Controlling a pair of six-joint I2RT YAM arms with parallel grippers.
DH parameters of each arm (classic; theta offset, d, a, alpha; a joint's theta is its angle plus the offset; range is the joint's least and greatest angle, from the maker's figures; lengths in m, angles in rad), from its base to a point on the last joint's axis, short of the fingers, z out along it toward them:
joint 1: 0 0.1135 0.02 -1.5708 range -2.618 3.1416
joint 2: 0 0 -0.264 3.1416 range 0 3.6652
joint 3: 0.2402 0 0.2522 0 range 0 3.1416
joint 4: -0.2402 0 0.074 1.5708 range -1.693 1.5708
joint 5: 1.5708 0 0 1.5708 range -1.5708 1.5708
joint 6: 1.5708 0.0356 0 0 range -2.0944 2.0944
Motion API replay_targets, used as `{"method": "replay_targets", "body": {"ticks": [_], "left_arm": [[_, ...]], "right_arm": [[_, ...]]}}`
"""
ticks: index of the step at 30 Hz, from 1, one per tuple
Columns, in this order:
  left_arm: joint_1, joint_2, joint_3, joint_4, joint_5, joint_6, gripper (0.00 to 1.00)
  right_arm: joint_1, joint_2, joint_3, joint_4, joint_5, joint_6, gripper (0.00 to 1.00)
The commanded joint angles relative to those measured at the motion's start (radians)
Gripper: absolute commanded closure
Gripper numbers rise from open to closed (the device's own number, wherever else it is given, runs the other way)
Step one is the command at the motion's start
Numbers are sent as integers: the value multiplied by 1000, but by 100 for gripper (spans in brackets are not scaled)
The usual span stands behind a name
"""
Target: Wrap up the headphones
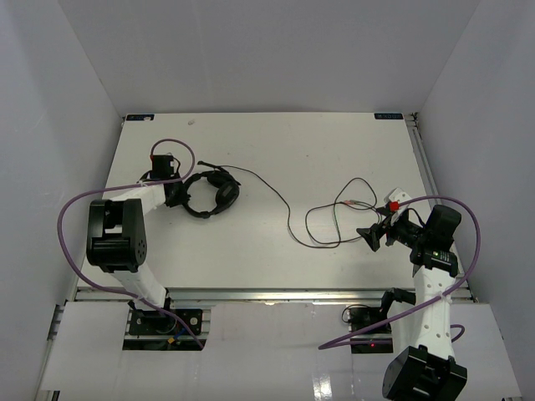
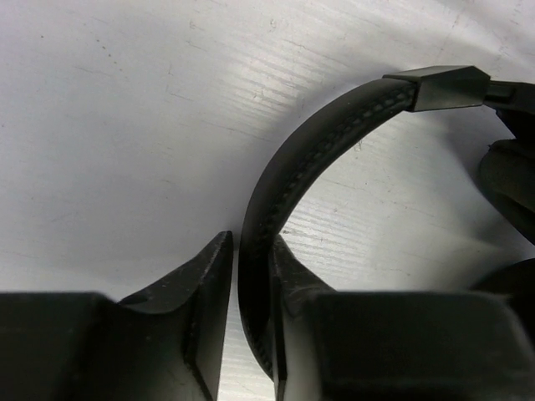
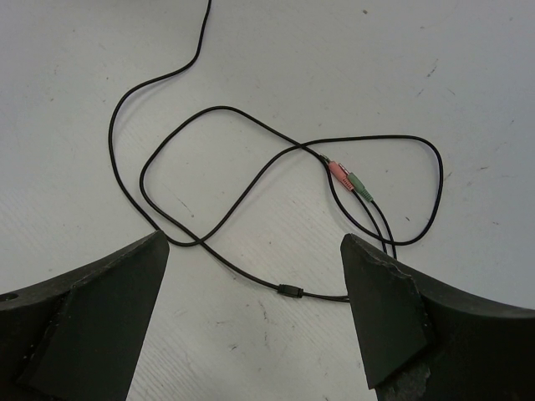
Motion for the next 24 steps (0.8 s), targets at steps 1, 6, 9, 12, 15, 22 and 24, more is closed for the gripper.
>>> {"method": "replay_targets", "body": {"ticks": [1, 6, 9, 12, 15, 22, 24], "left_arm": [[1, -1, -10, 4, 23, 1, 77], [1, -47, -37, 12, 85, 0, 91], [1, -117, -48, 6, 111, 2, 99], [1, -172, -53, -4, 144, 3, 100], [1, -302, -73, -25, 220, -9, 100], [-92, -565, -72, -108, 329, -70, 100], [-128, -597, -48, -137, 335, -90, 100]], "right_arm": [[-4, 1, 5, 2, -11, -12, 10], [-4, -9, 4, 1, -9, -13, 10], [-5, -14, 2, -2, -10, -14, 10], [-4, -15, 2, -7, -19, -19, 10], [-2, -8, 9, -42, -92, -60, 10], [1, 35, 149, -449, -291, -511, 10], [10, 54, 193, -419, -291, -427, 10]]}}
